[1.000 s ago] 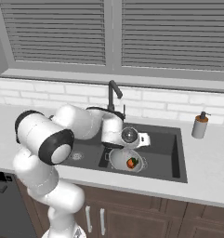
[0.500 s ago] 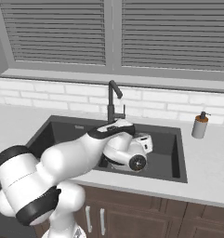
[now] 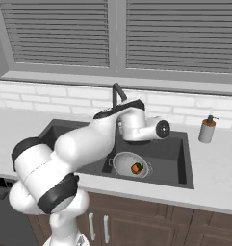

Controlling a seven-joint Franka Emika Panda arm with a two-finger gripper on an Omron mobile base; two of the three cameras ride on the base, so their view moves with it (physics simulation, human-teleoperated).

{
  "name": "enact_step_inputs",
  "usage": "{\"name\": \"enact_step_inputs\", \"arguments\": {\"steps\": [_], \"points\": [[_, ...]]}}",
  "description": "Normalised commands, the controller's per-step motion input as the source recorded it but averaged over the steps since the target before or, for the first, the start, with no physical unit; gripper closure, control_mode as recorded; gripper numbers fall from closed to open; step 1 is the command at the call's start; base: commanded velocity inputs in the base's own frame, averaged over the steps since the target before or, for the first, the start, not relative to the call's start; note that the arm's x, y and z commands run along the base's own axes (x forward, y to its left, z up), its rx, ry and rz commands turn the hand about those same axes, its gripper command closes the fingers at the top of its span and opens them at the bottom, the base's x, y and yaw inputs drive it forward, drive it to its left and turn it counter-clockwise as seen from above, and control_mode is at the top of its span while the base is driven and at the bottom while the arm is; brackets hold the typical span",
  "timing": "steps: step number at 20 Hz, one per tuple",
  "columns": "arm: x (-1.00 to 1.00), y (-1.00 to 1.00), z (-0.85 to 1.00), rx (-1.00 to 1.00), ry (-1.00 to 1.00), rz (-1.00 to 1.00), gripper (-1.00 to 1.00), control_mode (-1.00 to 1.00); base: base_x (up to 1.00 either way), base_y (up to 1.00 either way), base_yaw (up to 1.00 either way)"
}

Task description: Put the colander in the sink, put the orange in the colander, and turn on the sink faucet and pour water over the colander.

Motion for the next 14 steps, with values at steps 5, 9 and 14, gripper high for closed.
{"name": "enact_step_inputs", "arguments": {"steps": [5,9,14], "points": [[0.12,0.0,-0.11,0.03,0.07,0.07,-1.0,-1.0,0.0,0.0,0.0],[0.1,-0.11,-0.42,0.15,0.0,0.04,-1.0,-1.0,0.0,0.0,0.0],[0.46,-0.06,-0.2,0.07,0.0,0.11,-1.0,-1.0,0.0,0.0,0.0]]}}
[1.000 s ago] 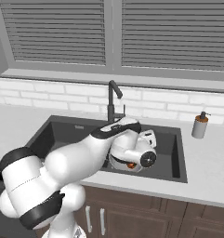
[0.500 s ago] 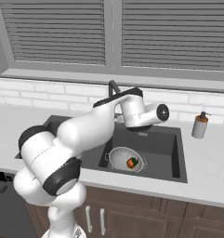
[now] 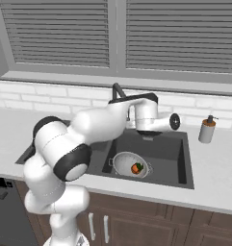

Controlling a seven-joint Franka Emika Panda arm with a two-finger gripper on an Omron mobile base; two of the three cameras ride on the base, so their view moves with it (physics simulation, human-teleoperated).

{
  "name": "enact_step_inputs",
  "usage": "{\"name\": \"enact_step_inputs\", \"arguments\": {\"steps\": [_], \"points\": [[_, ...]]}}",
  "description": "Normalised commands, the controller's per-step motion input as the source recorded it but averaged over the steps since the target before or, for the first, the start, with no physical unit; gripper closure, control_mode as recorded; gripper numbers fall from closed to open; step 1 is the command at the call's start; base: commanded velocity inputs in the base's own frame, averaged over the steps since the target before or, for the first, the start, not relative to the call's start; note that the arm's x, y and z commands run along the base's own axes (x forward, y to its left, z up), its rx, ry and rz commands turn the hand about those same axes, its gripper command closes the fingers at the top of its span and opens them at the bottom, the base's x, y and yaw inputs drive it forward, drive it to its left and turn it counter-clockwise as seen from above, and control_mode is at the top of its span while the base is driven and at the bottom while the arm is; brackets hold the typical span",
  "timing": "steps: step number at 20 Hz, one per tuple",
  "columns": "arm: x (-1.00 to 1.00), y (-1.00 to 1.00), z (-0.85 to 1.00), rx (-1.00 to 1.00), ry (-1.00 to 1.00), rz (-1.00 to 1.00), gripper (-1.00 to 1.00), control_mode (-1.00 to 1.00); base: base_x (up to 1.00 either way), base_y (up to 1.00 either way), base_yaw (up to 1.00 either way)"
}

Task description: Put the colander in the sink, put the orange in the colander, and turn on the sink faucet and pour water over the colander.

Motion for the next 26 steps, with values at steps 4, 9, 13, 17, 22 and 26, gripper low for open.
{"name": "enact_step_inputs", "arguments": {"steps": [4,9,13,17,22,26], "points": [[0.62,0.0,-0.45,0.07,0.0,0.29,-1.0,-1.0,0.0,0.0,0.0],[0.54,-0.01,-0.56,0.04,-0.07,0.53,-1.0,-1.0,0.0,0.0,0.0],[0.29,0.0,-0.31,0.04,-0.14,0.54,-1.0,-1.0,0.0,0.0,0.0],[0.02,0.0,-0.25,0.07,-0.15,0.5,-1.0,-1.0,0.0,0.0,0.0],[0.0,0.11,-0.05,0.12,-0.06,0.23,-1.0,-1.0,0.0,0.0,0.0],[-0.02,0.16,0.0,0.01,-0.12,-0.08,-1.0,-1.0,0.0,0.0,0.0]]}}
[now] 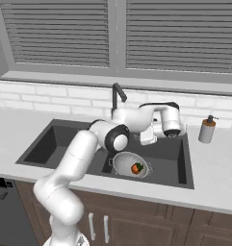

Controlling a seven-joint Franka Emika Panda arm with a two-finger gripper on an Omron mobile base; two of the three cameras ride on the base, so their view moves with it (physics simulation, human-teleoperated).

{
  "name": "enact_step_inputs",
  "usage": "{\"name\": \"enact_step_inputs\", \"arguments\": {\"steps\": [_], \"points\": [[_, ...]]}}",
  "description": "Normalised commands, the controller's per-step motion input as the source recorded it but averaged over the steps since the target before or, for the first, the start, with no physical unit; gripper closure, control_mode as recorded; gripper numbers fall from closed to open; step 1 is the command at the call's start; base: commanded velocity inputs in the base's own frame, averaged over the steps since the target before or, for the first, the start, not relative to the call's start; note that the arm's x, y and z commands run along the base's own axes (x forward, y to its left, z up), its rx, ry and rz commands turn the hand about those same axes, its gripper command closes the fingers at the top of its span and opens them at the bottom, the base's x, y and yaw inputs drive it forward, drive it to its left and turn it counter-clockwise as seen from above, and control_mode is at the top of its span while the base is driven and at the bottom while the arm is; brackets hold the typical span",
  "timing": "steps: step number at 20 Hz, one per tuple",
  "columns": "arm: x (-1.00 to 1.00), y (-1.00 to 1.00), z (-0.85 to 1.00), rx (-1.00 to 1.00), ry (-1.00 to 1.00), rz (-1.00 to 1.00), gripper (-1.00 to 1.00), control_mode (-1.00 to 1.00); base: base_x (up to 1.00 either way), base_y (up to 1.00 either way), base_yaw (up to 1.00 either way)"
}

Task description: Put the colander in the sink, put the orange in the colander, and turn on the sink faucet and pour water over the colander.

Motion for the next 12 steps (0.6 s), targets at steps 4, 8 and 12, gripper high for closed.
{"name": "enact_step_inputs", "arguments": {"steps": [4,8,12], "points": [[0.45,0.02,0.0,0.0,-0.05,-0.18,-1.0,-1.0,0.0,0.0,0.0],[0.62,0.03,0.0,0.0,0.0,-0.08,-1.0,-1.0,0.0,0.0,0.0],[0.61,0.06,0.0,0.0,0.0,-0.08,-1.0,-1.0,0.0,0.0,0.0]]}}
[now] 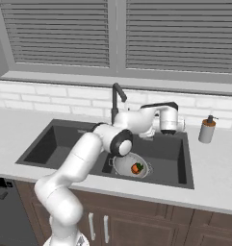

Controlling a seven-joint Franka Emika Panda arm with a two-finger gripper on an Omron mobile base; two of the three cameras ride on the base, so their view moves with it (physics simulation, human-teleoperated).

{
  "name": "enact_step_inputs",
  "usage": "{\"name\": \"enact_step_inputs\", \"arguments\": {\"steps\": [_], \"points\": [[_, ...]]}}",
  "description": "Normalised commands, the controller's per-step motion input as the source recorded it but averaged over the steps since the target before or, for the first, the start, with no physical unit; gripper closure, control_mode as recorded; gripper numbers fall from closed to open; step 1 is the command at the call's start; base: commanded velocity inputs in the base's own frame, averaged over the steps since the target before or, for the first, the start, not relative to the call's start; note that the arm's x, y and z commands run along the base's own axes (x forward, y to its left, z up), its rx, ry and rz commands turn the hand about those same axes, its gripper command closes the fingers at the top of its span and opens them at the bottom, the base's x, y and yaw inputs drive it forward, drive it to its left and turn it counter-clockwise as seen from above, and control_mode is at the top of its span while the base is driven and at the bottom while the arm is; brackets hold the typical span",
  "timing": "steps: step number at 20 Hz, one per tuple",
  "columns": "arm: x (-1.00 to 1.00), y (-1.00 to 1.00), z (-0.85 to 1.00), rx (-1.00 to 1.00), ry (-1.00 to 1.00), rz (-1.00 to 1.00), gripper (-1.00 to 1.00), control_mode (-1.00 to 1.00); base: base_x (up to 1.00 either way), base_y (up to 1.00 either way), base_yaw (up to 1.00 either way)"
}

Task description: Put the colander in the sink, put the orange in the colander, and turn on the sink faucet and pour water over the colander.

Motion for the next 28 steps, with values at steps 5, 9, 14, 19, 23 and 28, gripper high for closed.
{"name": "enact_step_inputs", "arguments": {"steps": [5,9,14,19,23,28], "points": [[0.64,0.0,0.0,0.0,0.1,-0.03,-1.0,-1.0,0.0,0.0,0.0],[0.43,0.14,0.0,0.0,0.06,-0.05,-1.0,-1.0,0.0,0.0,0.0],[0.38,0.28,0.0,0.0,0.0,-0.08,-1.0,-1.0,0.0,0.0,0.0],[0.44,0.36,-0.02,0.0,0.01,-0.09,-1.0,-1.0,0.0,0.0,0.0],[0.18,0.34,-0.01,-0.02,0.02,-0.05,-1.0,-1.0,0.0,0.0,0.0],[0.0,0.45,-0.01,-0.03,0.09,0.0,-1.0,-1.0,0.0,0.0,0.0]]}}
